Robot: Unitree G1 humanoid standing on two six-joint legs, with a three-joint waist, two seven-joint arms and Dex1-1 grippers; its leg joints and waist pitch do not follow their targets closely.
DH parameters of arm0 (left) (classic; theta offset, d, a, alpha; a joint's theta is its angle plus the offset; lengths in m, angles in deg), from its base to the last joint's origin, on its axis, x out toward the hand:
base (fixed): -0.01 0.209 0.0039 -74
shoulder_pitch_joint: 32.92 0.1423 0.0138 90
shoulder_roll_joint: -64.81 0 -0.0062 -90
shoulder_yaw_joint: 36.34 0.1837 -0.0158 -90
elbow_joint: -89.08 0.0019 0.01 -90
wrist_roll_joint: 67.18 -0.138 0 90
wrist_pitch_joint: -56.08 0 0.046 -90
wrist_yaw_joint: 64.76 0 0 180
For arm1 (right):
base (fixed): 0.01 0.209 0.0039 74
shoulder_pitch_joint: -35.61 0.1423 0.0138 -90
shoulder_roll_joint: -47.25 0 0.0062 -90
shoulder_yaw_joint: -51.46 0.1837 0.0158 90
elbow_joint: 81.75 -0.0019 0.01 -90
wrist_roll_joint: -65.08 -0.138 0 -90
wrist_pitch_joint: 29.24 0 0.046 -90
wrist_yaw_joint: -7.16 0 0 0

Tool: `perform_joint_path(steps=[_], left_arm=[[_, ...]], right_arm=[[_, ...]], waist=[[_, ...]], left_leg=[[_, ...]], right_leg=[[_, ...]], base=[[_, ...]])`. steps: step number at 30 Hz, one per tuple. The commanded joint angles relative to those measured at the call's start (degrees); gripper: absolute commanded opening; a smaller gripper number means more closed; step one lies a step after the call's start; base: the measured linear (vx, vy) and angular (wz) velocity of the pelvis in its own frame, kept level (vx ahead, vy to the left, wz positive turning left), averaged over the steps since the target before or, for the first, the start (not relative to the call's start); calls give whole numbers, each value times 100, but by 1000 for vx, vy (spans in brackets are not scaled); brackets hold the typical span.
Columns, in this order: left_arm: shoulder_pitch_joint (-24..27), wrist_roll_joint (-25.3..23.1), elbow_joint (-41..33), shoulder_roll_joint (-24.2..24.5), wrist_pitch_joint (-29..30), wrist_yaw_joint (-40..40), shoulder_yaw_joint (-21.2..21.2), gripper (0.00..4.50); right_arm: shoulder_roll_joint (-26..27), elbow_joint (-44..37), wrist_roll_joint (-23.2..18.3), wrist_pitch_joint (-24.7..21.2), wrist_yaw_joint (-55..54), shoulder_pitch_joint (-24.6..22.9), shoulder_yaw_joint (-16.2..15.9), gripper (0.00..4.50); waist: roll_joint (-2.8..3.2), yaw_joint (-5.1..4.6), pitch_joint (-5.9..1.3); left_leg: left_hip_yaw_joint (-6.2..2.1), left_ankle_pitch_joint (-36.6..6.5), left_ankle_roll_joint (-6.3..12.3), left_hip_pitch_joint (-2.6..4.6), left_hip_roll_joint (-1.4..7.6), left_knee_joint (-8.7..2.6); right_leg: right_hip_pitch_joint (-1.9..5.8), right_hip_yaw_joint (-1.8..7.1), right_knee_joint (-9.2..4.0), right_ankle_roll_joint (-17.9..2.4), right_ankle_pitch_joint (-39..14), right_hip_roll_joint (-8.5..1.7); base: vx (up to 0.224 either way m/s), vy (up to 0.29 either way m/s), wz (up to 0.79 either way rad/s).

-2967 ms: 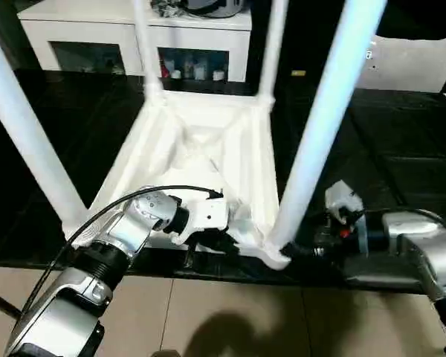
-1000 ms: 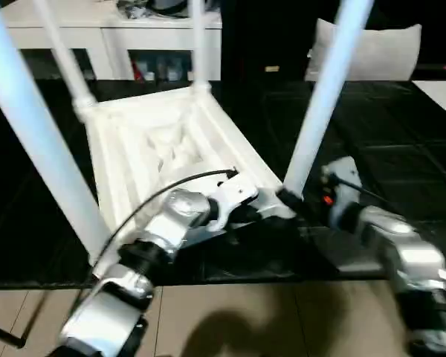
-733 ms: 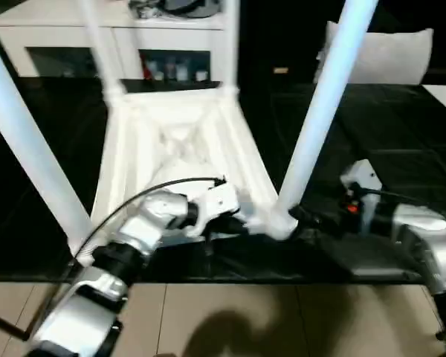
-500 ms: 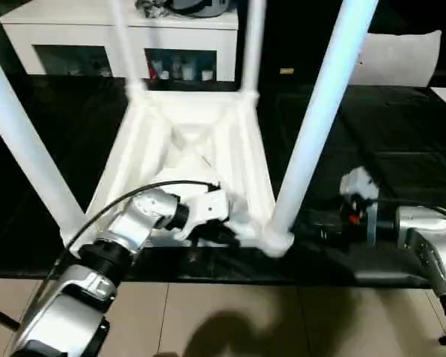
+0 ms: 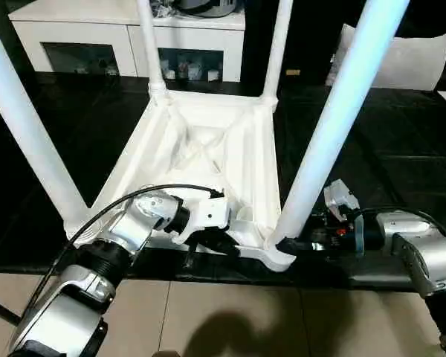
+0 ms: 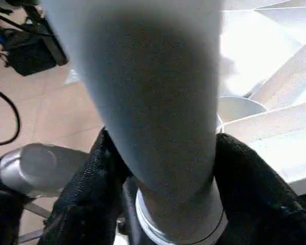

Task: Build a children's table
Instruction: Rotate leg to tighten

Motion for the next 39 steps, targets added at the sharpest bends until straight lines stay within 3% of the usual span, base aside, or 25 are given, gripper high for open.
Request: perform_joint_path(steps=[1, 8, 12, 15, 17, 19, 20, 21, 23, 24, 25, 26, 28, 32, 35, 36, 38, 39], left_arm=[[49, -4, -153, -49, -33, 155, 158, 0], [21, 93, -122, -240, 343, -178, -8, 0], [-75, 55, -29, -458, 812, -827, -226, 0], [-255, 39, 127, -833, 1383, -1838, -528, 0], [-297, 47, 146, -984, 1604, -2153, -608, 0], [-357, 52, 198, -1175, 1811, -2549, -726, 0], [-470, 80, 359, -1427, 1957, -3163, -919, 0], [-470, 80, 359, -1427, 1957, -3163, -919, 0], [-542, 57, 473, -1607, 1977, -3558, -1024, 0], [-552, 38, 486, -1655, 1983, -3638, -1046, 0], [-545, 13, 478, -1686, 1993, -3686, -1052, 0], [-513, -44, 433, -1688, 1996, -3713, -1021, 0], [-485, -72, 401, -1633, 1950, -3675, -990, 0], [-422, -142, 364, -1462, 1737, -3527, -889, 0], [-351, -172, 357, -1246, 1507, -3244, -773, 0], [-351, -172, 357, -1246, 1507, -3244, -773, 0], [-303, -221, 345, -1046, 1297, -2940, -654, 0], [-303, -221, 345, -1046, 1297, -2940, -654, 0]], right_arm=[[6, -139, -197, -109, 110, 23, -3, 231], [224, -543, -458, -481, -412, -206, 242, 207], [604, -548, -173, -886, -1526, -154, 373, 204], [1144, -352, 232, -1213, -2845, 58, 477, 202], [1399, -237, 432, -1359, -3495, 181, 549, 202], [1688, -37, 559, -1609, -4217, 353, 723, 202], [2015, 257, 664, -1300, -4890, 532, 897, 202], [2015, 257, 664, -1300, -4890, 532, 897, 202], [2145, 390, 829, -881, -5122, 582, 837, 202], [2172, 394, 877, -807, -5156, 579, 807, 253], [2205, 364, 927, -770, -5161, 560, 772, 266], [2251, 286, 961, -742, -5120, 515, 732, 264], [2251, 231, 908, -705, -5066, 485, 764, 302], [2119, 129, 824, -492, -4770, 422, 782, 319], [1814, 59, 672, -212, -4234, 298, 820, 353], [1814, 59, 672, -212, -4234, 298, 820, 353], [1520, 0, 642, -77, -3751, 196, 794, 389], [1520, 0, 642, -77, -3751, 196, 794, 389]], waist=[[-79, -25, -415], [-81, -23, -412], [-84, -82, -376], [-84, -191, -358], [-81, -335, -350], [-79, -426, -368], [-55, -463, -379], [-62, -501, -386], [-68, -498, -392], [-63, -494, -391], [-111, -491, -396], [-97, -459, -410], [-88, -446, -421], [-91, -404, -444], [-77, -365, -436], [-77, -364, -430], [-20, -345, -415], [-32, -339, -415]], left_leg=[[21, -632, 445, -24, 183, -364], [18, -656, 373, -24, 170, -370], [15, -808, 259, -19, 132, -381], [0, -976, 45, -18, 64, -370], [-9, -1126, 69, -31, 13, -341], [-28, -1109, 103, -65, 6, -335], [-17, -1121, 137, -43, -2, -320], [-13, -1131, 170, -30, -14, -308], [-2, -1077, 243, -27, -15, -311], [-3, -1014, 298, -38, 4, -324], [6, -969, 333, -38, 8, -326], [-5, -767, 405, -69, 35, -347], [-10, -605, 458, -74, 67, -354], [-6, -343, 572, -76, 90, -346], [5, -367, 644, -79, 93, -344], [7, -390, 645, -75, 102, -349], [11, -580, 597, -53, 102, -353], [9, -608, 583, -51, 113, -356]], right_leg=[[360, 347, -308, -742, -1941, -381], [368, 340, -330, -666, -2045, -378], [352, 312, -405, -494, -2517, -366], [346, 232, -496, -189, -3093, -353], [344, 157, -599, 43, -3403, -342], [371, 126, -612, 81, -3316, -328], [339, 129, -621, 61, -3225, -325], [324, 114, -628, 10, -3208, -317], [319, 134, -623, -25, -3110, -316], [326, 154, -602, -83, -2977, -311], [323, 169, -594, -101, -2912, -303], [360, 217, -499, -250, -2572, -316], [368, 254, -433, -403, -2239, -325], [395, 307, -315, -694, -1617, -339], [405, 319, -313, -765, -1540, -346], [401, 323, -311, -778, -1546, -346], [392, 319, -360, -759, -1712, -339], [392, 325, -349, -761, -1713, -344]], base=[[0, 0, 0], [0, 0, 0], [0, 0, 0], [0, 0, 0], [0, 0, 0], [0, 0, 0], [0, 0, 0], [0, 0, 0], [0, 0, 0], [0, 0, 0], [0, 0, 0], [0, 0, 0], [0, 0, 0], [0, 0, 0], [0, 0, 0], [0, 0, 0], [0, 0, 0], [0, 0, 0]])
